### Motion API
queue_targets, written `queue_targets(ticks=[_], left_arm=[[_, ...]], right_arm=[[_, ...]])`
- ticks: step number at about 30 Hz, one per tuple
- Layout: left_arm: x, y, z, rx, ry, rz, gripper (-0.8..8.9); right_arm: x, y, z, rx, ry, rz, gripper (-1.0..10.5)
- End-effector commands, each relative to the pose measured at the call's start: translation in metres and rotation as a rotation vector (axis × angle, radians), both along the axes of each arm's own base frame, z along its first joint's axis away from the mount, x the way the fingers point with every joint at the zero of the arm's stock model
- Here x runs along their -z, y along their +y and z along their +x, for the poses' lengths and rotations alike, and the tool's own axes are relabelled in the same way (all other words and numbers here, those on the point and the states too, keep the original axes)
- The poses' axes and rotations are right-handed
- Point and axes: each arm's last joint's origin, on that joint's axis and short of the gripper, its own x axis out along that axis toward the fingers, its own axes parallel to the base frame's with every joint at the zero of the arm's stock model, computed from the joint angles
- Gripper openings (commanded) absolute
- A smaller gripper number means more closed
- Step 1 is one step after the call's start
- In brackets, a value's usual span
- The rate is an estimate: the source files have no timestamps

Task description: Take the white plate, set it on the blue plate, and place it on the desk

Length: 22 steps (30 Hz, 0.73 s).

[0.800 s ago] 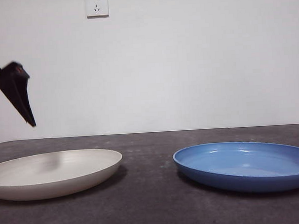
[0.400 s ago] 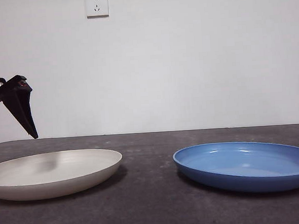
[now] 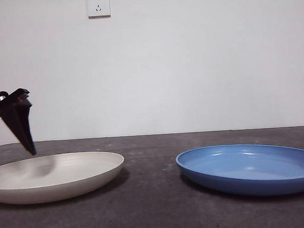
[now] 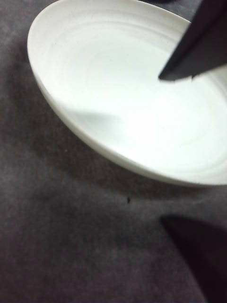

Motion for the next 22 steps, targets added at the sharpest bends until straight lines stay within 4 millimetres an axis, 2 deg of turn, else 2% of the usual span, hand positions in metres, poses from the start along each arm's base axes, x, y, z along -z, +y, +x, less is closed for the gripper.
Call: queue_targets(ticks=[1, 3, 10, 18, 22], left_arm=[[0.001, 0.0, 0.005, 0.015, -0.019, -0.002, 2.17], [0.001, 0.0, 0.005, 0.014, -0.018, 0.006, 1.4], [0.005, -0.003, 0.005, 0.027, 0.007, 0.1, 0.16], [0.004, -0.011, 0.006, 0.056, 0.002, 0.101, 0.1], [-0.009, -0.02, 0.01, 0.077, 0.0, 0.1, 0.1]], right_arm=[[-0.004, 0.001, 0.0, -0.011, -0.018, -0.008, 6.4], [-0.004, 0.001, 0.0, -0.011, -0.013, -0.009, 6.4], [-0.004, 0.001, 0.0, -0.011, -0.013, -0.009, 6.4], [-0.005, 0.0, -0.002, -0.006, -0.01, -0.004, 6.3], [-0.008, -0.002, -0.01, 0.012, -0.001, -0.017, 6.3]])
